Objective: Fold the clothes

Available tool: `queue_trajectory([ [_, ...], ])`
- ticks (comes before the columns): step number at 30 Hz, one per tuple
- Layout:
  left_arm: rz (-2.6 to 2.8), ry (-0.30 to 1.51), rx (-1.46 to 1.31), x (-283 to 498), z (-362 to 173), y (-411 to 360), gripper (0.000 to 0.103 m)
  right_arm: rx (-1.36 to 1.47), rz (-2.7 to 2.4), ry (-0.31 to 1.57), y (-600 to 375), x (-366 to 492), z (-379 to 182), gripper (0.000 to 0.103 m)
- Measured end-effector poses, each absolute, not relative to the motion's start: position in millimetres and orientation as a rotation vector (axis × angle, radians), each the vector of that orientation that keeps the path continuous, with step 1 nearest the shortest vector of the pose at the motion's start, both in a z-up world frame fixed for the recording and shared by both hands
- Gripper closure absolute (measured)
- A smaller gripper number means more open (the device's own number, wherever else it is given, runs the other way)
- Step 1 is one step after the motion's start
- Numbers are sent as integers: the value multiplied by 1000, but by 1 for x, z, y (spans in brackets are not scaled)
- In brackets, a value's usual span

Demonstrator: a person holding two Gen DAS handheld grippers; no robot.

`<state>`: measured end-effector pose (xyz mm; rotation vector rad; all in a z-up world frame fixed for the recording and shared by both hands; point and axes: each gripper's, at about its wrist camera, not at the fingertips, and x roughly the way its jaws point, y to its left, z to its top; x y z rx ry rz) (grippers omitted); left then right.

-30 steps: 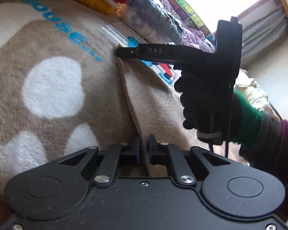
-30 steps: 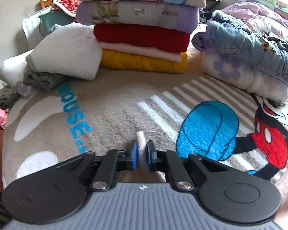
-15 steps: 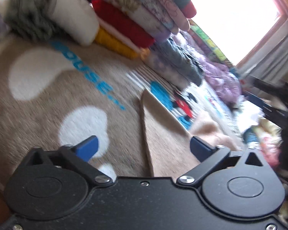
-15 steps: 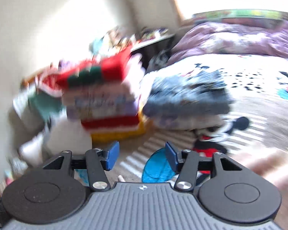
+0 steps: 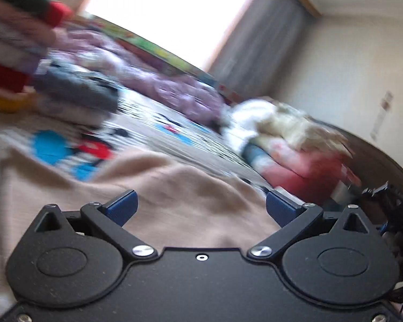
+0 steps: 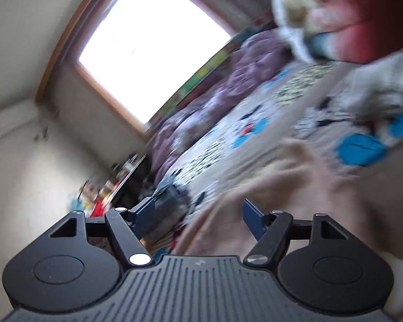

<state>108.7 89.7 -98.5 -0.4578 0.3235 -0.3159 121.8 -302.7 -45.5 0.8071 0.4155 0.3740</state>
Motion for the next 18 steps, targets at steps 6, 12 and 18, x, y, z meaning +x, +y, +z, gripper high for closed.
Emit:
queue_trajectory([
  [6,-414,368,-282,114,-98,13,2,1046,115,416,-374,59,-130,29],
  [12,-450,404,-241,124,-109,-25,2,1228,20,476,-386,34,-192,30],
  [18,-501,420,-283,132,-113,-37,2,1331,85,542,-353,42,-221,34],
])
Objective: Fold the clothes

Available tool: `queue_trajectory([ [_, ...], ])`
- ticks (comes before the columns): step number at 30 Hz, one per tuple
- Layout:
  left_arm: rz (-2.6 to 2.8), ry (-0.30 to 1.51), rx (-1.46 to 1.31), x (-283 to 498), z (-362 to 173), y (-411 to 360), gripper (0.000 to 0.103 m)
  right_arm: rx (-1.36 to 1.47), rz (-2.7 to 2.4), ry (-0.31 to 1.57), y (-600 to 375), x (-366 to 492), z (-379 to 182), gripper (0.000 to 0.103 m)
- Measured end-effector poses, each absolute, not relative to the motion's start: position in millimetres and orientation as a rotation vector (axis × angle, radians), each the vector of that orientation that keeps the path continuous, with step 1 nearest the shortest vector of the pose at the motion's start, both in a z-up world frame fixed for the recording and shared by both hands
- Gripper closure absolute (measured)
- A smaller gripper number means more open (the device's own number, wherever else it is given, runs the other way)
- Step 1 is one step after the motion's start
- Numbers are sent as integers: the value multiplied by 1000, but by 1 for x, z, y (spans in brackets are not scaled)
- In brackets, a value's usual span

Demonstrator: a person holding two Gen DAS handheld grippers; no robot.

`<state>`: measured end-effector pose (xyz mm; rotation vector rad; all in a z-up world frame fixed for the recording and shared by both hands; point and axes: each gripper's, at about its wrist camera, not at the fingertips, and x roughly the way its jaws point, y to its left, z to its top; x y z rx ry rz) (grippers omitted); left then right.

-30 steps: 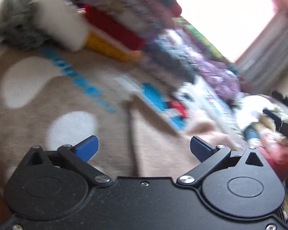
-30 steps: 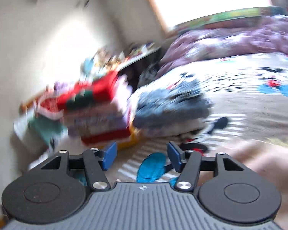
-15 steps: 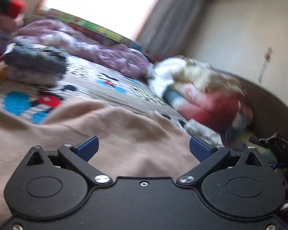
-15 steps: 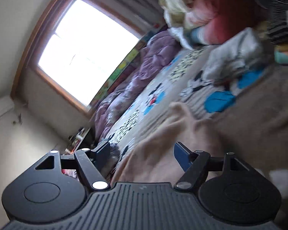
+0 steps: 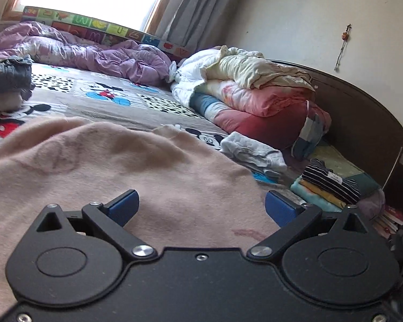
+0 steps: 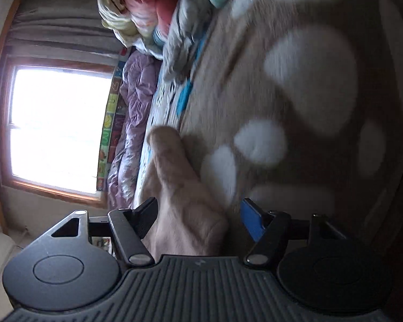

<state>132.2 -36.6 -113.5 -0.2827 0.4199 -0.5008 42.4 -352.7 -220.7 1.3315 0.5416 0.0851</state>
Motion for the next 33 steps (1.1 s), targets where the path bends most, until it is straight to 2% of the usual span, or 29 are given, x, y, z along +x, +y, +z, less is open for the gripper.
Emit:
queue_trajectory([
  [2,-507,431,-291,134,-116,-39,2,1263,83,547,-338,50,-219,34],
  [3,-506,438,-295,135,-117,-39,2,1200,74,534,-330,54,-214,41],
  [6,-491,447,-312,138,-118,-34,2,1012,53,492,-306,67,-198,68],
  [7,-487,447,-322,139,-118,-30,2,924,48,477,-297,70,-191,71],
  [13,-436,447,-480,149,-116,8,2,194,66,392,-215,80,-143,76],
  [16,-404,439,-567,155,-115,30,2,-144,127,360,-166,79,-139,76],
  [19,-374,424,-639,158,-115,51,2,-346,227,392,-130,85,-144,76],
  [23,-357,417,-748,159,-116,72,2,-493,390,433,-100,66,-150,75],
  [25,-362,419,-780,159,-117,76,2,-481,445,422,-93,53,-148,74],
  [27,-366,420,-793,159,-116,77,2,-420,461,413,-96,42,-143,74],
  [30,-382,422,-787,158,-115,75,2,-299,472,407,-106,34,-134,67],
  [33,-412,434,-770,158,-115,70,2,-46,414,417,-138,32,-125,65],
])
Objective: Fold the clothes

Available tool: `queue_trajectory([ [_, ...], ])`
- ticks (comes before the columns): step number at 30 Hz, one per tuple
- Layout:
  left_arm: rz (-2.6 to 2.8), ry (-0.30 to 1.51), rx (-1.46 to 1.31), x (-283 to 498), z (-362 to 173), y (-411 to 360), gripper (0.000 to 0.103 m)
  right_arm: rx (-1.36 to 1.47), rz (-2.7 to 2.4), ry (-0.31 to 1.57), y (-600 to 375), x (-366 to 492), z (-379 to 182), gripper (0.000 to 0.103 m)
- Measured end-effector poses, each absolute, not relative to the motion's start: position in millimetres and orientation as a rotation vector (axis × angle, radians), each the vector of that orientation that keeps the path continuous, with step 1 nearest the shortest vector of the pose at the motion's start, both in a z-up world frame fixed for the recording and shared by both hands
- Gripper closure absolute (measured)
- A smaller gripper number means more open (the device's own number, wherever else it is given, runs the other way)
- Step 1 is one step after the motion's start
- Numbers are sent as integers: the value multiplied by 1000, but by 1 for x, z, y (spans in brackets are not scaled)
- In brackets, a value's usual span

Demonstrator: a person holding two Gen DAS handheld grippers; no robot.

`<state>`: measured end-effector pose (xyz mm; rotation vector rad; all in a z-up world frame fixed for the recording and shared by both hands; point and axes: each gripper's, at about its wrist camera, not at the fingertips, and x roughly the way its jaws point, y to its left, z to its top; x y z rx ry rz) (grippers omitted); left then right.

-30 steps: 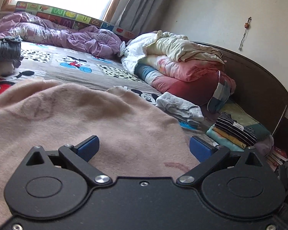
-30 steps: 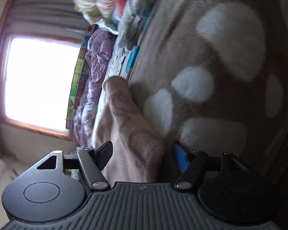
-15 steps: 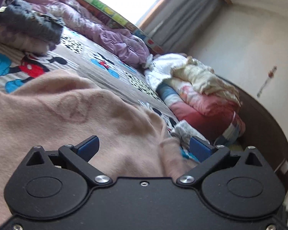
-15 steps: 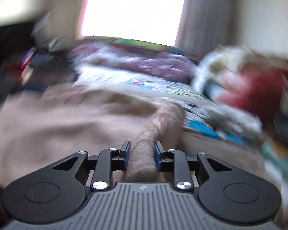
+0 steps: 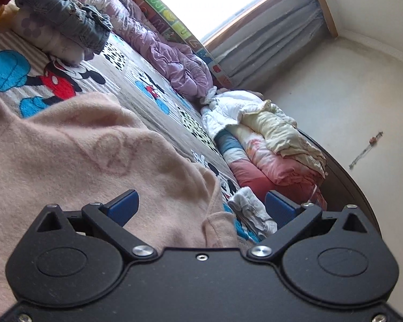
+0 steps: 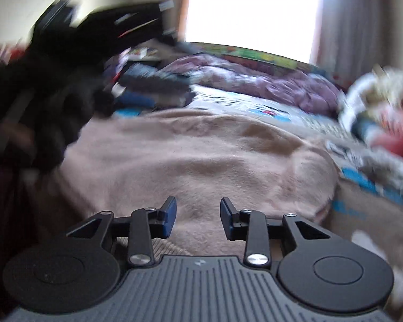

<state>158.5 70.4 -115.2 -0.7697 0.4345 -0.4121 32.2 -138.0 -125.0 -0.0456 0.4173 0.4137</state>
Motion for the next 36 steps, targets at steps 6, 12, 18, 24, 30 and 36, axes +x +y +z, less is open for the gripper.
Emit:
queue_trajectory([
  [6,-435,448,-736,158,-116,62,2,433,206,420,-205,30,-124,64],
  [12,-460,454,-709,159,-116,56,2,683,104,477,-226,33,-143,62],
  [18,-468,480,-556,158,-112,36,2,785,101,508,-225,48,-159,59],
  [24,-437,496,-457,151,-111,17,2,802,117,480,-227,65,-170,60],
  [30,-466,574,-249,175,-95,-32,26,720,171,430,-235,69,-179,76],
  [36,-539,657,137,231,-72,-120,36,693,177,419,-238,72,-190,80],
])
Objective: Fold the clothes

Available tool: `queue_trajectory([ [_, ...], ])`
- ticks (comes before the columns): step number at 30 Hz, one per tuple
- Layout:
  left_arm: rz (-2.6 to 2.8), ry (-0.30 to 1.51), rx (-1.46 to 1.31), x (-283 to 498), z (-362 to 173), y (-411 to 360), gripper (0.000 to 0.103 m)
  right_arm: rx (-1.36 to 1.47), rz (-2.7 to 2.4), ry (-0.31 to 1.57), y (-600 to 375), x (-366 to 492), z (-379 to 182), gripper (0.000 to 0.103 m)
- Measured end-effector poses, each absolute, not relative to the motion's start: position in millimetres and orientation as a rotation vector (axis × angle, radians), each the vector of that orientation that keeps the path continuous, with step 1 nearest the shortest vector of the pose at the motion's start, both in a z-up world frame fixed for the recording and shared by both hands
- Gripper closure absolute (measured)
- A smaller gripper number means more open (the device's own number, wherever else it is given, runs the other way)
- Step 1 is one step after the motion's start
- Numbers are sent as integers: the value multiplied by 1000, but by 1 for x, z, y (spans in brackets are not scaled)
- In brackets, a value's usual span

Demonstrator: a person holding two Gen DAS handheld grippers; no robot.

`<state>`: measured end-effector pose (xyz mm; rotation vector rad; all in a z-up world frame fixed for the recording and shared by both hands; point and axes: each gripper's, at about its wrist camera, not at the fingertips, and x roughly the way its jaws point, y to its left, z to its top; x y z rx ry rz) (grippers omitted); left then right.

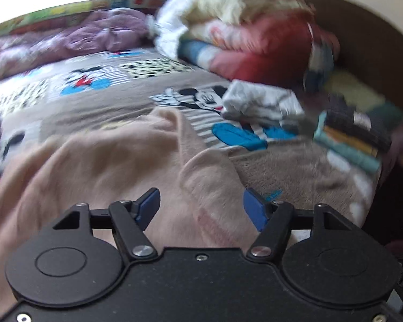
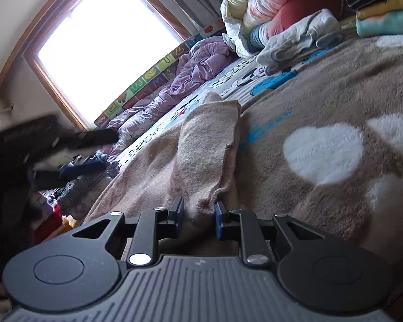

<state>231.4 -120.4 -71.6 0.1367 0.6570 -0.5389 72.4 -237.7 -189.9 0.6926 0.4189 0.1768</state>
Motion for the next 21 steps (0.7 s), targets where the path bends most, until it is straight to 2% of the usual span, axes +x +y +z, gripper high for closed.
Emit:
queue_trajectory([
  [8,-670,748,576,302,-66,-224,36,709,170,394,-230,72,-199,80],
  [10,-678,791,630,315,-73,-238,40,716,173,389,-231,71,-201,80],
  [18,-673,951,695,356,-99,-269,40,752,181,388,-234,70,-204,81],
  [20,-660,988,704,363,-106,-274,50,750,178,392,-234,70,-203,82],
  [21,-654,1007,708,367,-110,-276,68,749,177,394,-234,70,-203,82],
])
